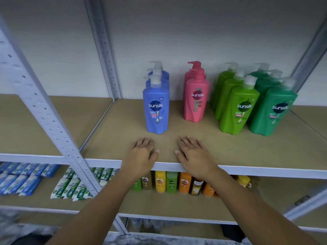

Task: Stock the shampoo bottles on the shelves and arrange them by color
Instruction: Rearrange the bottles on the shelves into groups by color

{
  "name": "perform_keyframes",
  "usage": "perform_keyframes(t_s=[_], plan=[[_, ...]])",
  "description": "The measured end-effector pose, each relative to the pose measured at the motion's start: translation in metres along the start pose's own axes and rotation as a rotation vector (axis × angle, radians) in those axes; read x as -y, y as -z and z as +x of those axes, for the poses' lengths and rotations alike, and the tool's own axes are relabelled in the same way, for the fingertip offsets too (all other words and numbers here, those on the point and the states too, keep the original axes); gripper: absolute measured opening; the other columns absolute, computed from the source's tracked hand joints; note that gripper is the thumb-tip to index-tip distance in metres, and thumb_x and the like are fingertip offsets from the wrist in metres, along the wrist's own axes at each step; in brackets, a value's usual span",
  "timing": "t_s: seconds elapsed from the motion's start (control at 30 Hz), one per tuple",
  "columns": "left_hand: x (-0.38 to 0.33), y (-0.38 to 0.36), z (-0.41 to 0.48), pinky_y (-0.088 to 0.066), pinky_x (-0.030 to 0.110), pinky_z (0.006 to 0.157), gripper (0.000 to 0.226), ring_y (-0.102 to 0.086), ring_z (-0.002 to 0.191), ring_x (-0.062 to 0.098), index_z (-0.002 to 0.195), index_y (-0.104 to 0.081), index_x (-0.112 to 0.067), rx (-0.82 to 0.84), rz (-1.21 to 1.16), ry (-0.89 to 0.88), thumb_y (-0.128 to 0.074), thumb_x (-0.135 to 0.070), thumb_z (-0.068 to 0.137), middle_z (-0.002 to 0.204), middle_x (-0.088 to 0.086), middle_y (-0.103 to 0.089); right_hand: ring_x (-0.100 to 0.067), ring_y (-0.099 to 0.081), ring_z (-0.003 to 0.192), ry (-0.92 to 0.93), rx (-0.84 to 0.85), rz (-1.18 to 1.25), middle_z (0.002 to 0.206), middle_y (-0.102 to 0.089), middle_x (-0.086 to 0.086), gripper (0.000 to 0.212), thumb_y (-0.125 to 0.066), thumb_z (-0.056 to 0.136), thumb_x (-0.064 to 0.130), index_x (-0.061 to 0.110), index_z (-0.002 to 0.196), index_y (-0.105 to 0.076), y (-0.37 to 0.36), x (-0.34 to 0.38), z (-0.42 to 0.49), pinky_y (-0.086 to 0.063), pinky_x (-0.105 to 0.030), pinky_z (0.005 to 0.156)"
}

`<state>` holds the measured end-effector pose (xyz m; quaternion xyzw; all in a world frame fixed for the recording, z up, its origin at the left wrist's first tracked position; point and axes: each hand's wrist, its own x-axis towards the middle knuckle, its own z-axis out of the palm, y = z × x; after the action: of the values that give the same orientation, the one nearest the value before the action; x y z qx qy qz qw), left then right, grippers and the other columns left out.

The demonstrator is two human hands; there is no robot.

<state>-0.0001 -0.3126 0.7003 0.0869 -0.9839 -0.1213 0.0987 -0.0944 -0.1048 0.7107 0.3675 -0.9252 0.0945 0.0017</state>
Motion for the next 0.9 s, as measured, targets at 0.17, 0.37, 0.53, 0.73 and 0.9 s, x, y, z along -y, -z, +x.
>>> perform_keyframes(t_s=[0.17, 0.37, 0.53, 0.73, 0.9], plan=[[-0.043, 0.0, -0.034, -0.024, 0.038, 0.117, 0.078, -0.039, 0.141, 0.026, 0.134, -0.056, -0.007, -0.004, -0.04, 0.016, -0.018, -0.058, 0.089, 0.145, 0.01, -0.053, -0.016, -0.009, 0.154, 0.092, 0.034, 0.011, 0.167, -0.017, 0.002, 0.059, -0.026, 0.106, 0.046, 0.018, 0.157, -0.024, 0.012, -0.017, -0.046, -0.005, -0.043, 0.125], [-0.115, -0.02, -0.092, -0.021, 0.031, 0.12, 0.057, -0.022, 0.152, 0.017, 0.152, -0.041, -0.013, -0.048, -0.145, 0.124, -0.046, -0.042, 0.104, 0.16, 0.003, -0.035, -0.016, -0.003, 0.155, 0.228, 0.073, 0.075, 0.168, -0.01, 0.001, 0.06, -0.029, 0.107, 0.046, 0.016, 0.159, -0.024, 0.026, -0.064, -0.124, 0.001, -0.04, 0.125], [-0.155, -0.059, -0.149, -0.03, 0.033, 0.118, 0.059, -0.027, 0.151, 0.019, 0.153, -0.041, -0.017, 0.078, -0.173, 0.217, -0.048, -0.046, 0.102, 0.16, 0.003, -0.037, -0.012, 0.001, 0.155, 0.246, 0.208, 0.129, 0.168, -0.008, 0.005, 0.062, -0.028, 0.106, 0.049, 0.021, 0.16, -0.017, 0.01, -0.096, -0.187, 0.003, -0.039, 0.126], [-0.172, -0.091, -0.19, -0.039, 0.029, 0.105, 0.058, -0.05, 0.133, 0.024, 0.152, -0.041, -0.018, 0.25, -0.188, 0.32, -0.048, -0.046, 0.102, 0.156, 0.003, -0.042, -0.019, -0.015, 0.153, 0.2, 0.343, 0.137, 0.166, -0.022, 0.0, 0.06, -0.032, 0.107, 0.046, 0.017, 0.159, -0.023, -0.022, -0.104, -0.228, -0.013, -0.041, 0.124], [-0.149, -0.119, -0.198, -0.034, 0.031, 0.115, 0.06, -0.039, 0.143, 0.022, 0.154, -0.038, -0.016, 0.385, -0.195, 0.283, -0.047, -0.045, 0.102, 0.159, 0.004, -0.037, -0.02, -0.026, 0.149, 0.104, 0.392, 0.21, 0.162, -0.031, -0.003, 0.058, -0.039, 0.106, 0.043, 0.015, 0.156, -0.03, -0.061, -0.095, -0.239, -0.023, -0.037, 0.119]])
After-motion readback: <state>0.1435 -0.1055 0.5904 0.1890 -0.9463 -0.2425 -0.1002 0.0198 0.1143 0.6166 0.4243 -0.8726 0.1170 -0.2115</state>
